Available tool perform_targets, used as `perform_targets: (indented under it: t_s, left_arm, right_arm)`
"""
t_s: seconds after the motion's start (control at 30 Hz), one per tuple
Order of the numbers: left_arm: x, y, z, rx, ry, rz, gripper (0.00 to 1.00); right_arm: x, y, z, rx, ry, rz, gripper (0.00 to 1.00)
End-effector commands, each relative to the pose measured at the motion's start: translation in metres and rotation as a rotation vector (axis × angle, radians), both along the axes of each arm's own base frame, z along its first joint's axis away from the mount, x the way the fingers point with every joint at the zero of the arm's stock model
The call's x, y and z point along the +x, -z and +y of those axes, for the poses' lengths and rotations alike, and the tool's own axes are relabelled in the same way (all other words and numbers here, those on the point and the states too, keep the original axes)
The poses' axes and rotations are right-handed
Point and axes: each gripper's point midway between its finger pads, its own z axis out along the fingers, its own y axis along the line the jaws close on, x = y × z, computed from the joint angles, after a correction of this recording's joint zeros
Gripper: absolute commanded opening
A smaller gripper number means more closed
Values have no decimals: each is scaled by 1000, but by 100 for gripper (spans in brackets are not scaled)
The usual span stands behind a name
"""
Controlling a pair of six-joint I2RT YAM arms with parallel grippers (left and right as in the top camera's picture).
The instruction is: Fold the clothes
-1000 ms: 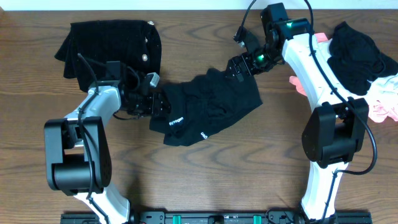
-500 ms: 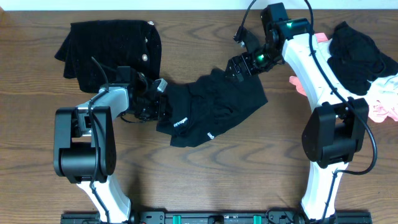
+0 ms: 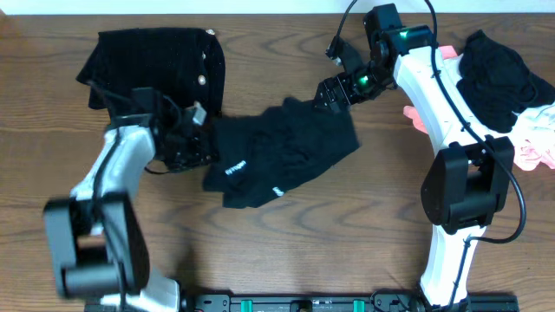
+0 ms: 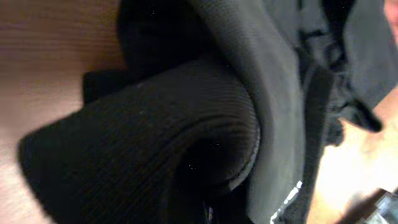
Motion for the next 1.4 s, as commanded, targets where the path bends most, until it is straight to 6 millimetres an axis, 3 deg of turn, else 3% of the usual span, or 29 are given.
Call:
perform_targets:
  t_s: [0.0,0.17,0.37,0.53,0.77,0.8,0.83,0.87,0.9,0.93,0.97,1.17,1.37]
  left_arm:
    - [3,-22,31,153,-91,-51,6]
    - [-12,-34,61,264,-187,-23,6]
    - [-10,-48,65,262,-217,-23,6]
    - [11,-65,52,250,-225,-97,6]
    - [35,-77,13,218,-186,-207,6]
    - [37,-78,10,223,-182,-215,6]
    - [37,-77,10,237,-190,-216,6]
    - [38,-76,12,260,-202,-215,6]
    - [38,-75,13,277,-207,-214,6]
    - [38,-75,14,281,-209,-214,6]
    - [38,-75,15,283,-210,-214,6]
    - [42,-80,15,275,-226,-227,6]
    - [53,-95,-5,250,-190,-296,6]
  right_arm:
    - [7,-6,-5,10,4,-24,99]
    - [5,-5,-5,9,4,-16,99]
    - [5,-5,-6,9,4,-14,99]
    - [3,-5,-6,7,3,-9,99]
    - [5,2,-13,-57,22,-11,99]
    - [4,5,-15,-76,31,-7,96]
    - [3,8,-15,-93,35,-2,86]
    - [1,10,-15,-101,33,3,65]
    - [-1,13,-13,-105,28,9,25]
    - [-3,15,-12,-106,25,13,7]
    - [-4,18,-9,-106,29,20,1]
    - [-11,52,9,-95,99,70,1]
    - [-16,60,19,-45,99,88,1]
